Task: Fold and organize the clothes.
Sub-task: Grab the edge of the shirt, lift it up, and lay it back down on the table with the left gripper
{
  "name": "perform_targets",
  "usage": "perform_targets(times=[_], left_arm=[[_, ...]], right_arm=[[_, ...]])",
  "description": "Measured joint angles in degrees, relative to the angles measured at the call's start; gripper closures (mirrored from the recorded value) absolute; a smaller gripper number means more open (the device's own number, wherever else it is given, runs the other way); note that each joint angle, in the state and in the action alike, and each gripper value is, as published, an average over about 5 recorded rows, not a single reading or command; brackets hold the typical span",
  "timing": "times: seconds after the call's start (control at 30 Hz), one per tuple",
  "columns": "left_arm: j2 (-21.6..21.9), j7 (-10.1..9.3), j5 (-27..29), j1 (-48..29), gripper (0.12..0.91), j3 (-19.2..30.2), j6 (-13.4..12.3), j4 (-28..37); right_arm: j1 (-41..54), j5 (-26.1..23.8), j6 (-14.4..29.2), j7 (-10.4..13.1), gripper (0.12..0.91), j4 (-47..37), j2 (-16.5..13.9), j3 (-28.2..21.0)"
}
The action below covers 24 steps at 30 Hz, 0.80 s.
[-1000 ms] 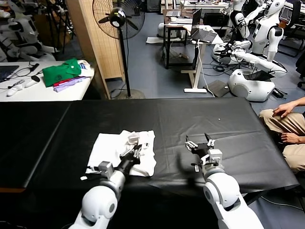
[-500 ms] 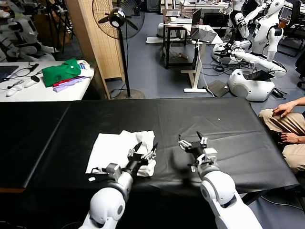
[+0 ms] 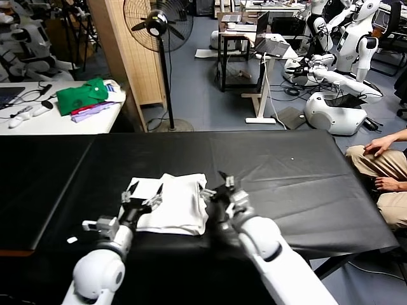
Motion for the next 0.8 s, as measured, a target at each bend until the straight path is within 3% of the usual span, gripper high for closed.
perform_targets(times=[0.2,0.3,0.4,0.53,0.63,0.8], left_arm=[[0.1,0.00,-1.2,0.5,0.232,-2.6,0.0,0.6],[0.3,-0.24,-3.8,0.1,0.232,-3.8,0.2,1.5],[0.5,-0.65,-7.7,-0.4,0.232,-5.1,0.8,2.7],[0.6,-0.76,-14.5,-1.0,0.232,-7.1,2.1,4.3],[0.3,-1.39,-21.2,-1.7,0.232,-8.5,3.1,5.7],[-0.7,-3.74,-31.5,-2.3,0.232,-10.2,5.6,7.6]], right_arm=[[0.4,-11.8,-2.7,3.4,0.227,-4.0,1.5,-1.7],[-0.3,-14.2,-2.7,4.8,0.227,-4.6,2.0,-1.7],[-1.0,-11.7,-0.6,6.3,0.227,-4.4,2.5,-1.2],[-1.8,-4.1,3.0,7.3,0.227,-1.9,2.5,0.4],[-2.7,1.2,3.9,7.1,0.227,1.3,1.8,2.3],[-5.0,4.7,4.3,5.9,0.227,6.6,0.2,6.1]])
